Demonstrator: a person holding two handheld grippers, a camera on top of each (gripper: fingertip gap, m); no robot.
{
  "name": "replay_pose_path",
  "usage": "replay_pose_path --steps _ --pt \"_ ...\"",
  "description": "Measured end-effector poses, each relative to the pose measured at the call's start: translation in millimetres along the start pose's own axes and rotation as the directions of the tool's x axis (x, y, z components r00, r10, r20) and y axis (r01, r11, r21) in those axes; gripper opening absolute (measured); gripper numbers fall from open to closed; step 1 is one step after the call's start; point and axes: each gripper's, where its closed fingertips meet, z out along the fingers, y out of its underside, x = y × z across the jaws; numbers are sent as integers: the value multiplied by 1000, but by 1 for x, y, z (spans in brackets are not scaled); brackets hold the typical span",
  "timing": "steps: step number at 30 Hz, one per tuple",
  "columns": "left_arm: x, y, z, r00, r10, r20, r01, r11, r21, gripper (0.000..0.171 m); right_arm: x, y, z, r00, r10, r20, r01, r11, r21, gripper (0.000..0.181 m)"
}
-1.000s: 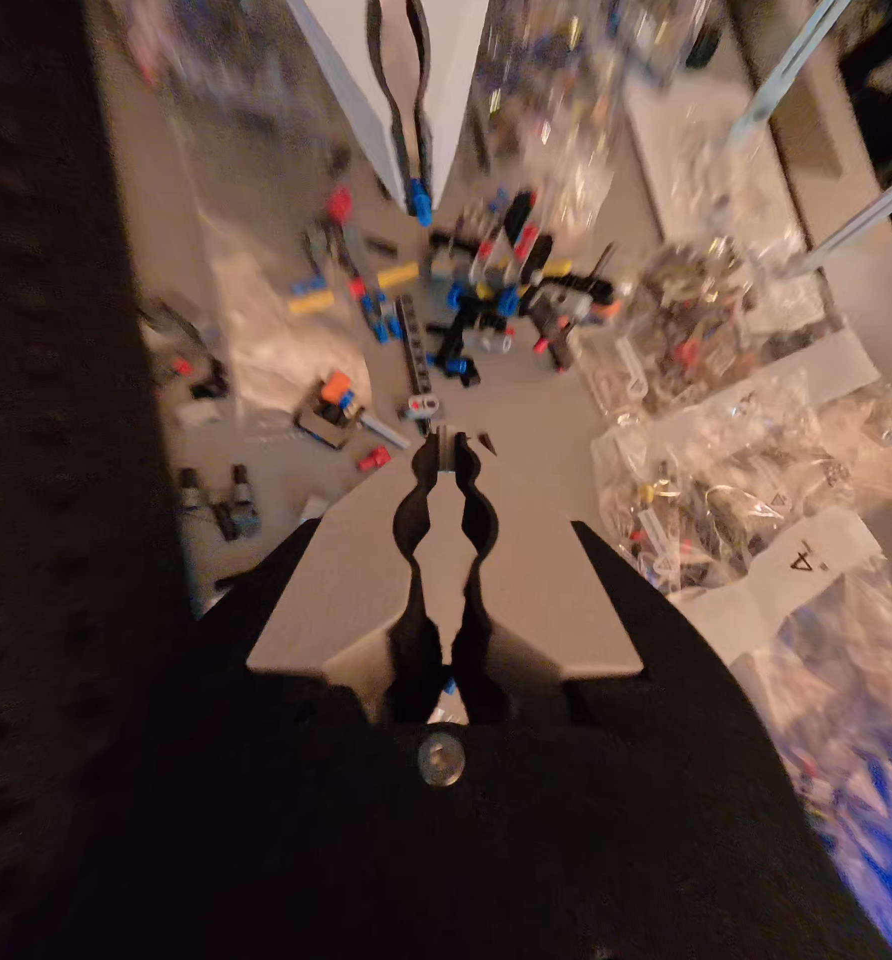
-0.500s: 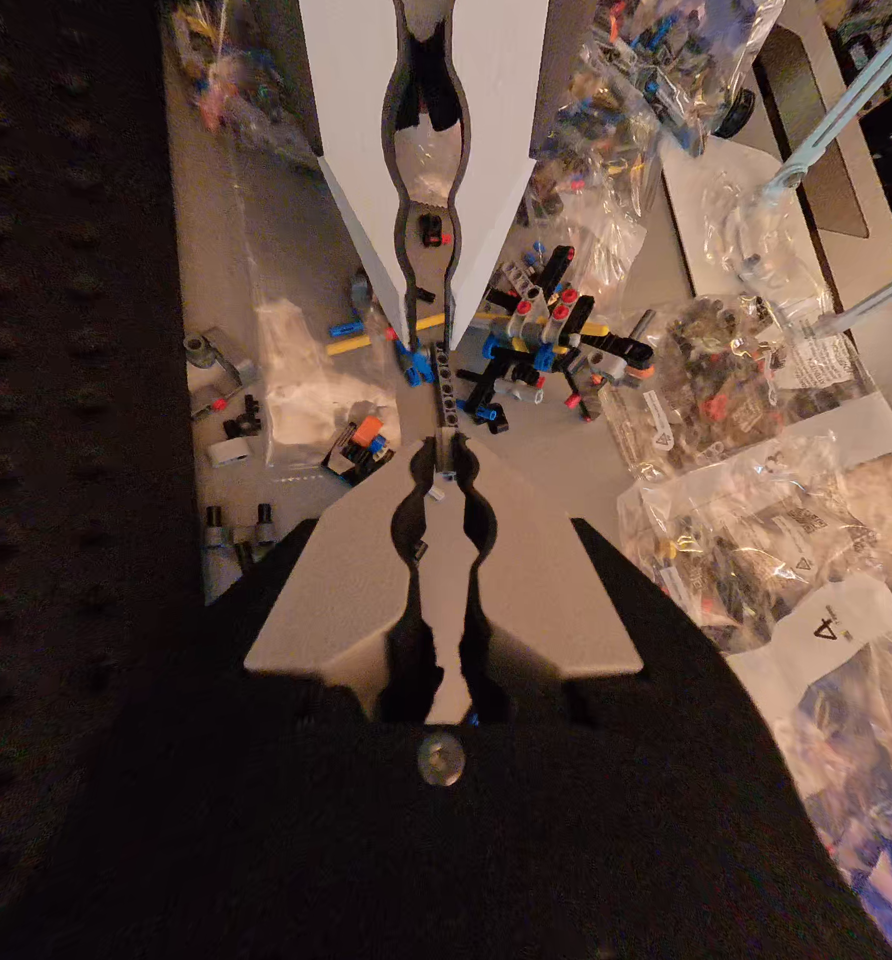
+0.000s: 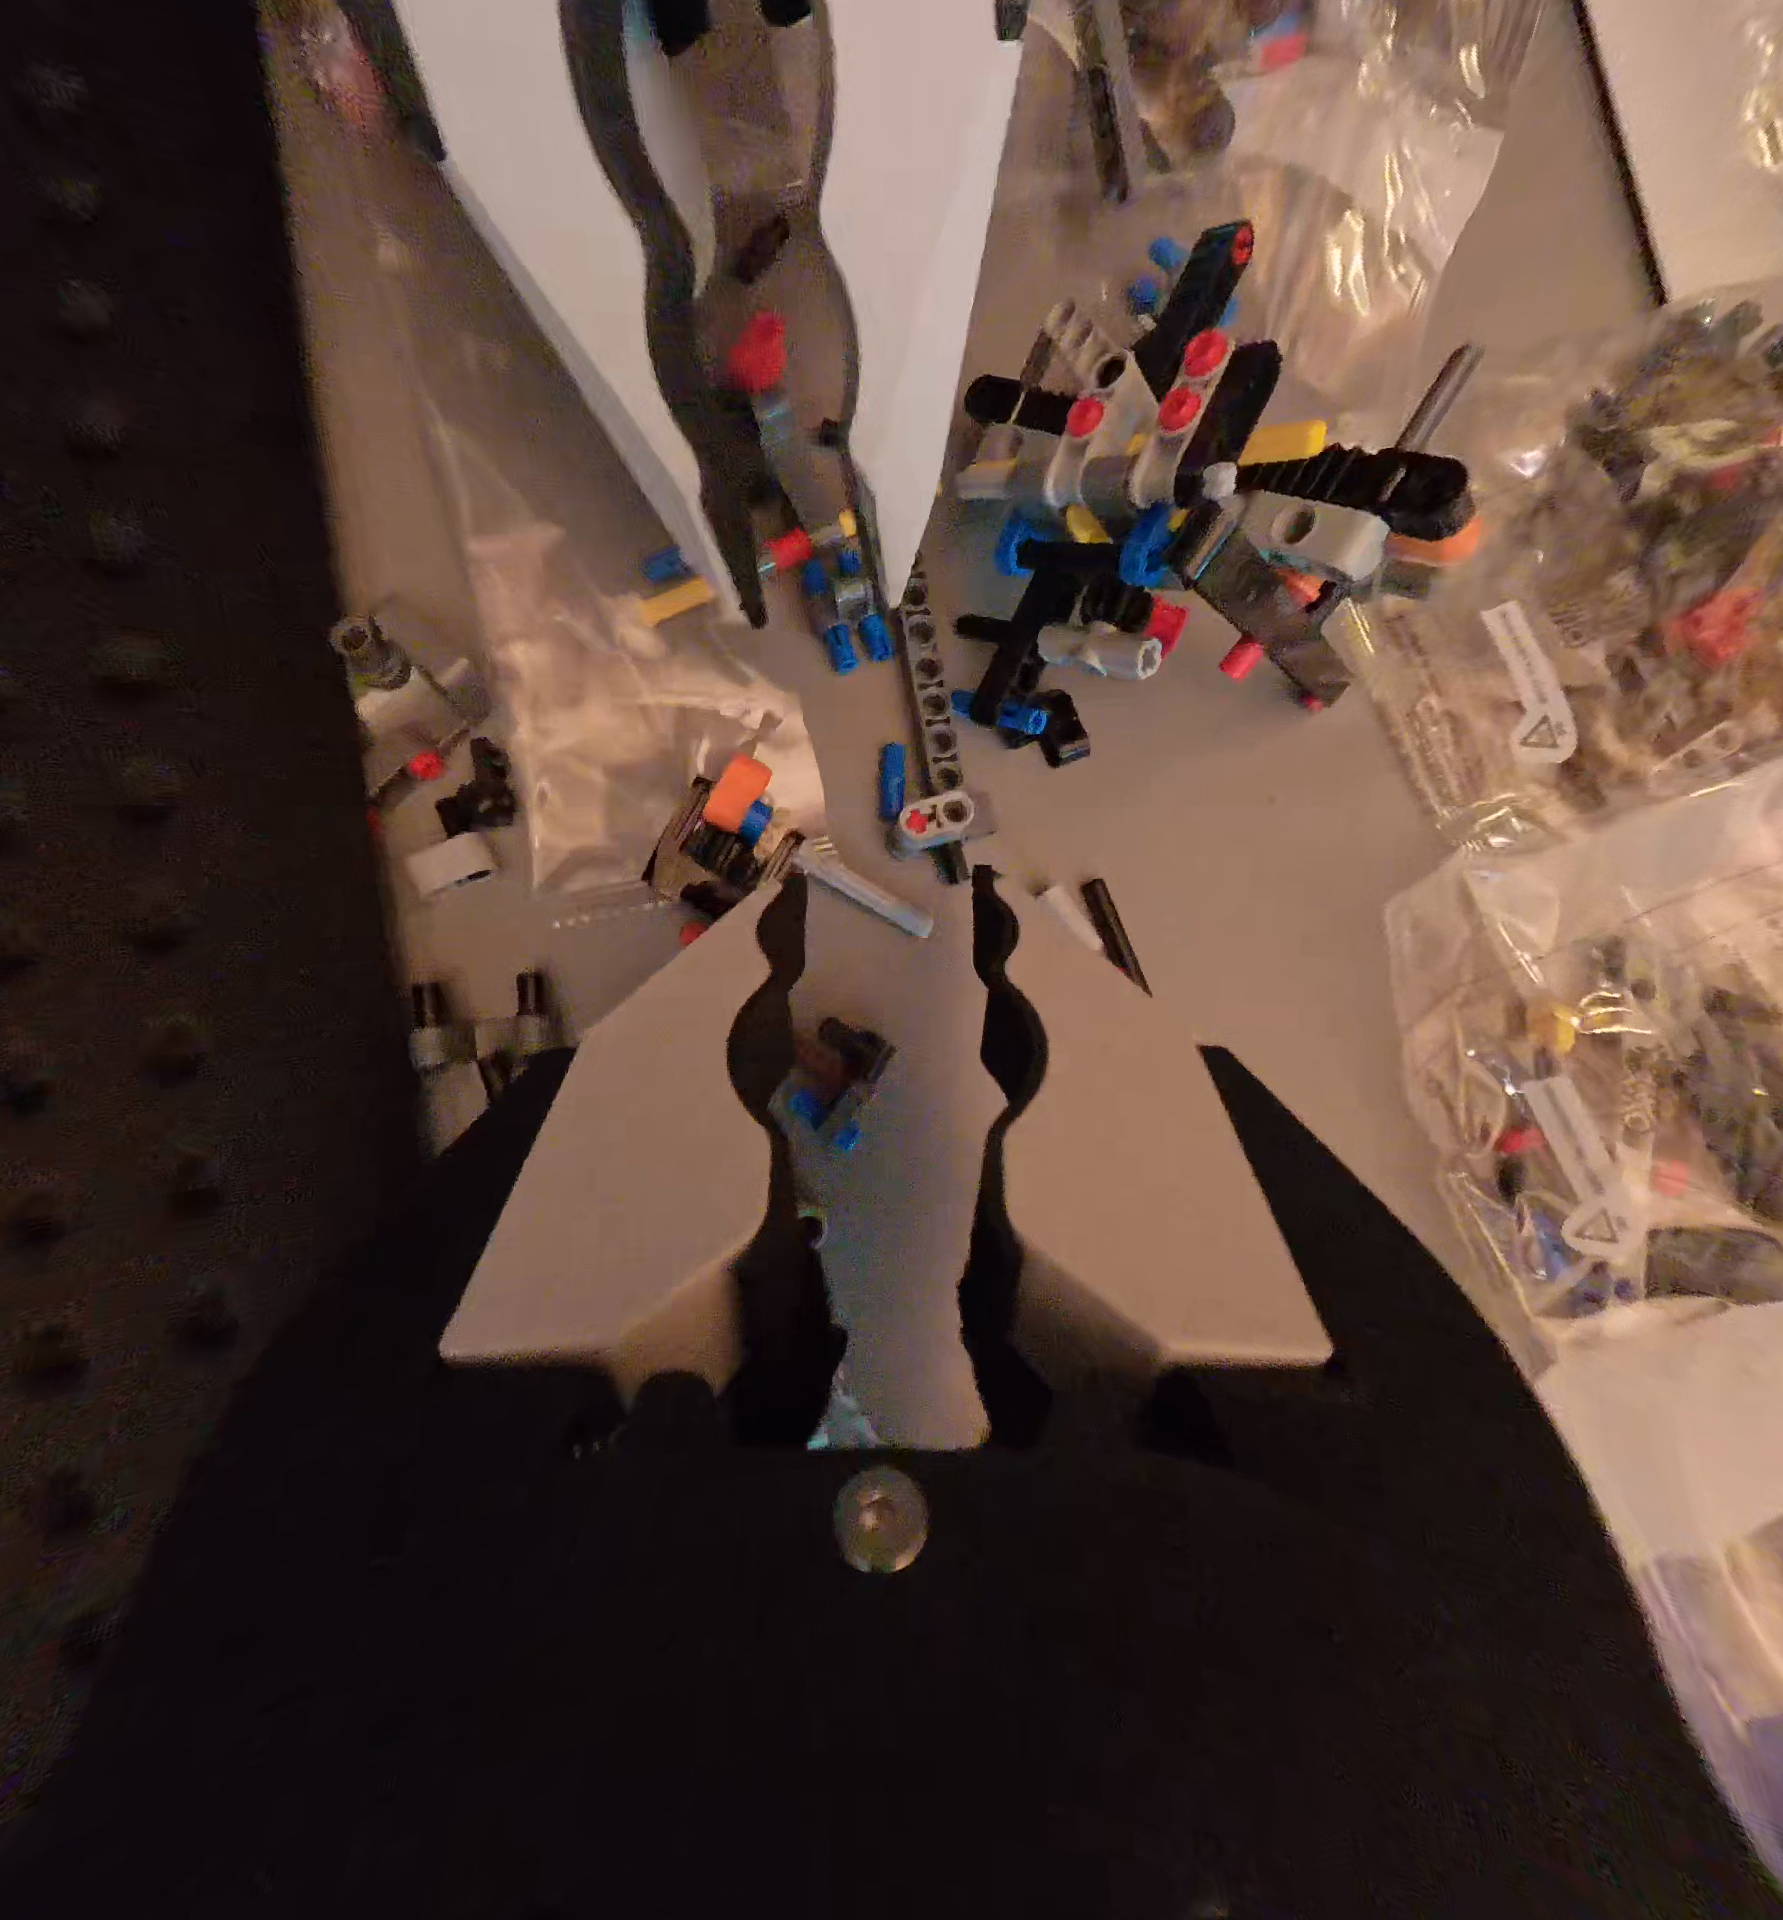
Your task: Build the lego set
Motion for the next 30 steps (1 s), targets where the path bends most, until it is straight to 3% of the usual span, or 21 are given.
replay_pose_path --steps 5,11,15,19,23,26,30 --pt "1 -1 2 1000 4 -3 -4 1000 -4 19 8 -5 16 994 111 8 -111 993 -28 18" --pt "-3 0 2 1000 -6 12 6 1000 -1 19 15 -5 13 994 109 -26 -110 993 -33 10" --pt "-10 -3 0 998 -21 51 20 1000 22 22 8 -23 -14 985 156 75 -165 975 151 10" --pt "-20 -23 -4 990 10 144 -24 995 94 34 3 -53 -41 962 189 198 -251 897 363 10" --pt "-28 -39 -7 970 46 240 -79 988 132 32 3 -63 -47 946 211 246 -301 854 424 10" --pt "-32 -43 -9 959 45 280 -85 987 133 33 9 -67 -48 950 220 220 -299 841 451 10" --pt "-40 -44 -13 946 16 323 -65 988 141 21 10 -71 -49 962 208 178 -269 837 477 10"
